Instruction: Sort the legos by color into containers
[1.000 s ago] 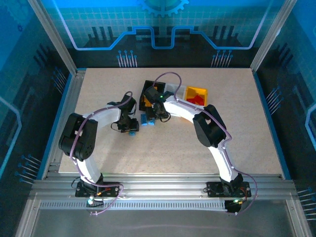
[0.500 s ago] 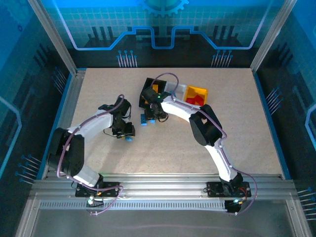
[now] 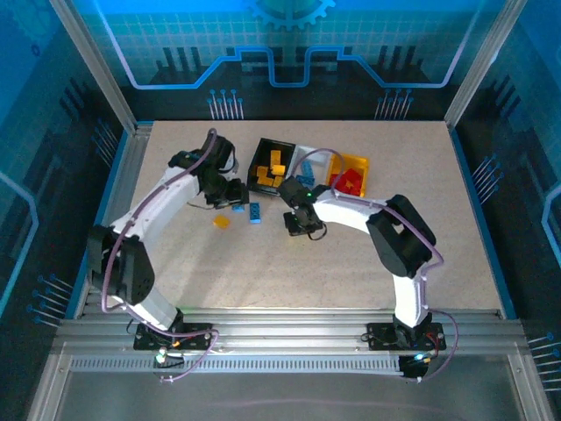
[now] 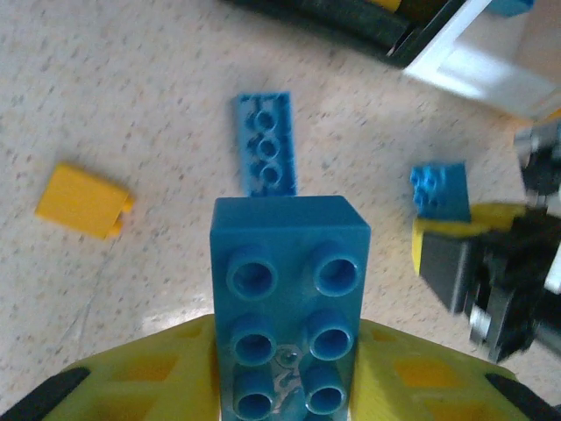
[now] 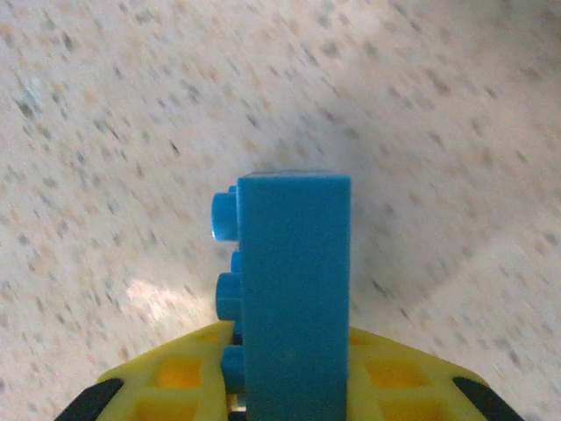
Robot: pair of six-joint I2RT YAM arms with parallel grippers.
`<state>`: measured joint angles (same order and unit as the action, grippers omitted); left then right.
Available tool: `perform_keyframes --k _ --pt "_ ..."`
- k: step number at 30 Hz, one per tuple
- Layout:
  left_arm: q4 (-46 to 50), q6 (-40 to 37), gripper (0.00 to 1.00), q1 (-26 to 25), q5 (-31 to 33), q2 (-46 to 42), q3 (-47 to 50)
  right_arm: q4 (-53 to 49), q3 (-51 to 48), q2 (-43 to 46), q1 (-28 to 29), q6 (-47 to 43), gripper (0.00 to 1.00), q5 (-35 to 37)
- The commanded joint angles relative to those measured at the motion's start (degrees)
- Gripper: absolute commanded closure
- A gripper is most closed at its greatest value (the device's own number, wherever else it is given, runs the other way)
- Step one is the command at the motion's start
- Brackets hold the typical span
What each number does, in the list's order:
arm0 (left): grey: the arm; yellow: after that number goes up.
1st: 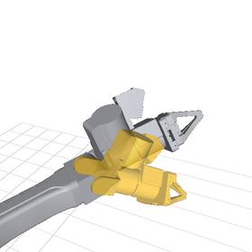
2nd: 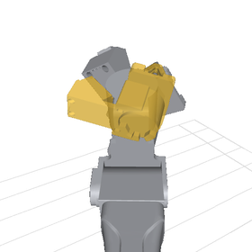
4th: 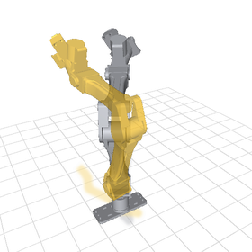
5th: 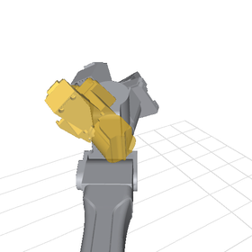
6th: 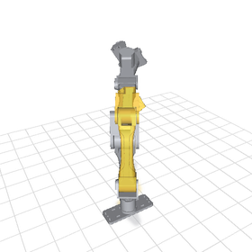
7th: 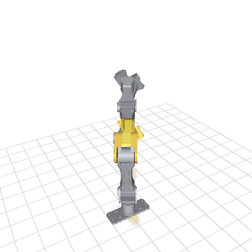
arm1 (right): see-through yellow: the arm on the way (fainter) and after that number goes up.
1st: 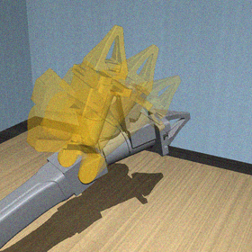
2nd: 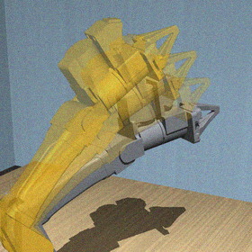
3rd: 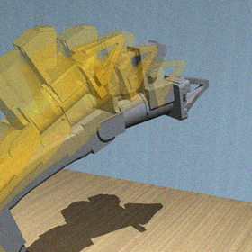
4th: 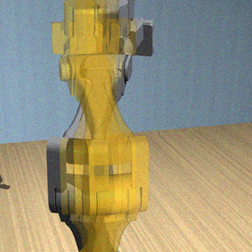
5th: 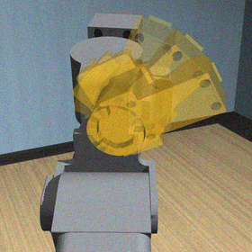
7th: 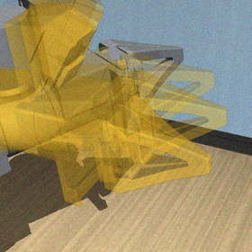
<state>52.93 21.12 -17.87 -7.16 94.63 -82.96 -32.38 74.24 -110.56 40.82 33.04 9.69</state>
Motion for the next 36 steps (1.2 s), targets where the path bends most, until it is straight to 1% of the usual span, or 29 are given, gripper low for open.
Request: perform_keyframes --k 1,7,10,13,14,15,16,17,20,22,24,27,28,30,31,32,33,36 --pt "2.1 1.2 0.62 -1.6 -2.6 5.9 -7.7 2.4 -3.3 6.9 -1.5 -1.5 0.85 0.4" --pt "2.3 2.3 0.62 -6.8 -3.7 20.8 -26.3 0.7 -9.4 19.6 -4.2 -0.3 0.86 -0.7" --pt "3.1 3.2 0.62 -8.7 -4.8 29.0 -36.7 -0.7 -9.6 23.5 -5.9 -0.3 0.85 -0.6" --pt "4.5 3.5 0.61 -9.9 -5.3 36.4 -46.5 -0.9 -8.6 25.4 -8.2 -0.8 0.85 -0.9" --pt "5.2 3.6 0.58 -10.0 -5.5 38.5 -49.6 -0.9 -8.1 25.5 -8.9 -1.1 0.85 -1.2" --pt "6.2 3.7 0.53 -10.1 -6.1 40.9 -53.1 -0.9 -7.2 25.2 -9.7 -1.5 0.85 -1.5" --pt "7.0 3.9 0.44 -10.0 -6.3 43.1 -55.9 -0.8 -6.1 24.6 -10.4 -2.0 0.85 -1.8" --pt "7.7 4.1 0.40 -10.0 -6.5 44.6 -58.4 -0.8 -5.0 24.0 -10.9 -2.3 0.85 -2.3" --pt "8.9 4.9 0.34 -9.5 -6.8 46.5 -62.1 -0.5 -0.6 20.7 -12.4 -3.5 0.84 -3.2" --pt "9.3 5.2 0.32 -8.8 -6.8 44.9 -61.4 -0.1 2.8 17.8 -13.0 -3.9 0.84 -3.7" --pt "9.7 4.9 0.30 -8.2 -5.8 41.6 -58.5 0.1 5.9 14.4 -13.4 -3.9 0.84 -4.3" --pt "8.9 4.3 0.30 -6.4 -2.9 33.8 -48.8 0.0 11.7 8.2 -13.5 -4.4 0.82 -5.0" --pt "8.1 4.3 0.29 -5.6 -2.2 31.0 -44.5 -0.1 13.4 6.3 -13.6 -4.5 0.80 -5.1" --pt "6.8 4.1 0.27 -3.8 -0.7 24.7 -36.3 -0.1 16.6 2.7 -13.7 -4.4 0.65 -4.7" --pt "6.3 3.6 0.26 -2.9 0.3 21.8 -32.3 0.0 17.9 1.3 -13.7 -4.4 0.55 -4.3" --pt "6.2 3.2 0.26 -2.1 1.3 19.3 -29.4 0.1 18.9 0.5 -13.7 -4.4 0.49 -4.1" --pt "6.1 2.8 0.25 -1.0 2.4 16.7 -25.5 0.2 20.0 -0.2 -13.3 -5.1 0.46 -3.7" --pt "4.3 2.7 0.24 2.8 2.7 10.0 -14.6 -0.6 23.2 -1.6 -10.3 -8.7 0.44 -2.3"
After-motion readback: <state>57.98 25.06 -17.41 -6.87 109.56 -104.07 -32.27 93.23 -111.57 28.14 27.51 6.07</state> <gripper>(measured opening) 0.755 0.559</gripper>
